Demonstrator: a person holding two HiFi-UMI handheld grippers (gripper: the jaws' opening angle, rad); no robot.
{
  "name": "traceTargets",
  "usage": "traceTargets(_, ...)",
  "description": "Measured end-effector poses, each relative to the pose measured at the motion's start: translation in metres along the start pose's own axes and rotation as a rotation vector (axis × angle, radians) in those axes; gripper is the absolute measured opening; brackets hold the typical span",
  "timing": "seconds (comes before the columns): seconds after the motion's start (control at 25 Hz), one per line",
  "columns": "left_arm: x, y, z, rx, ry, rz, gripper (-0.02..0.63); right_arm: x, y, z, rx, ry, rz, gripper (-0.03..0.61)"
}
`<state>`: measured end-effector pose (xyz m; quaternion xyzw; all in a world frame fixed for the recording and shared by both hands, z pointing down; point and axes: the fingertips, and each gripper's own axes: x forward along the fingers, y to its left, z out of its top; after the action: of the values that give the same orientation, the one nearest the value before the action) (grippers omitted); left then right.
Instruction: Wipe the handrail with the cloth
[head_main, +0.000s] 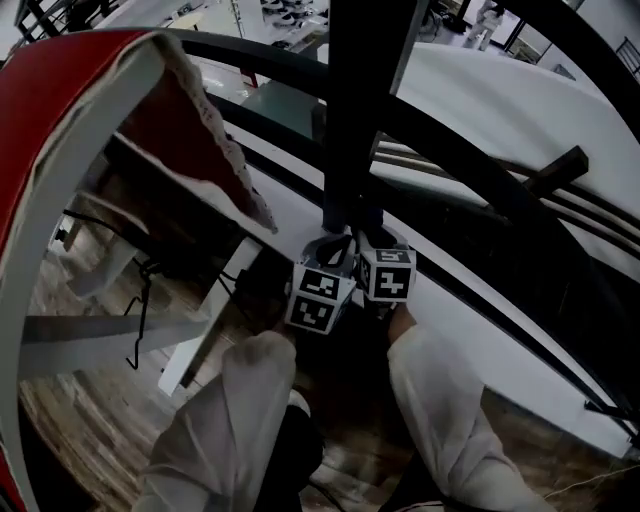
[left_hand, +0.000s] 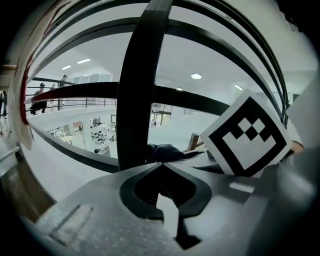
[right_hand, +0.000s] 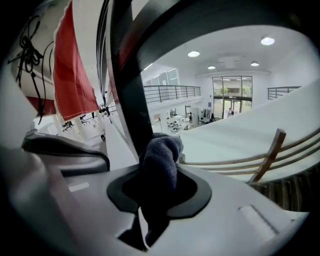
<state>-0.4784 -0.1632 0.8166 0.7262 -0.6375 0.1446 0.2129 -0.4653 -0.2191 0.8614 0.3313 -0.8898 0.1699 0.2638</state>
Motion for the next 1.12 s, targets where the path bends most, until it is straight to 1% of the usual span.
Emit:
traceTargets(0.08,0.005,0.009,0.0,0.022,0.004,-0.03,0.002,0.011,0.006,0.009,-0.003,-0.028,0.026,0.095)
traceTargets(0.12,0.004,0.014,-0.004,0.018,0.009,-0.03,0.002,0.013,0.009,0.009,0.006,-0.023,0.034,0.095)
traceTargets(0.2,-0.002,0.022,-0.018,-0.004,0.029,-0.009,0.002,0.013,0.016,-0.001,0.011,0.004,0.039,0.095)
traceTargets(0.28,-0.008,0.024,-0.029,-0.004,0.046,0.007,0.002,0.012,0.017,-0.007,-0.014,0.015,0.031,0.095)
traceTargets(0.4,-0.014,0.022,-0.022,0.02,0.036,0.006,0.002,0.004,0.01,-0.001,-0.08,0.028,-0.005,0.095)
traceTargets(0.52,-0.023,0.009,-0.018,0.024,0.037,0.018,0.002,-0.013,-0.003,-0.005,-0.108,0.033,-0.01,0.095)
traceTargets(0.64,-0.03,-0.015,-0.017,0.028,0.046,0.027,0.002,-0.035,-0.02,-0.016,-0.113,0.029,0.011,0.095)
traceTargets(0.72,-0.03,-0.036,-0.018,0.053,0.059,0.024,0.002,-0.05,-0.033,-0.026,-0.123,0.037,0.011,0.095)
traceTargets(0.8,-0.027,-0.062,-0.017,0.085,0.069,0.005,0.002,-0.064,-0.051,-0.04,-0.12,0.057,0.001,0.095)
traceTargets(0.88,-0.019,-0.088,-0.011,0.1,0.064,-0.019,0.002,-0.078,-0.07,-0.05,-0.116,0.065,-0.006,0.095)
traceTargets(1.0,-0.005,-0.128,-0.003,0.122,0.06,-0.043,0.002,-0.103,-0.092,-0.054,-0.119,0.046,-0.002,0.095)
traceTargets(1.12,0.009,-0.17,-0.007,0.174,0.073,-0.075,0.002,-0.128,-0.118,-0.069,-0.144,0.04,-0.012,0.095)
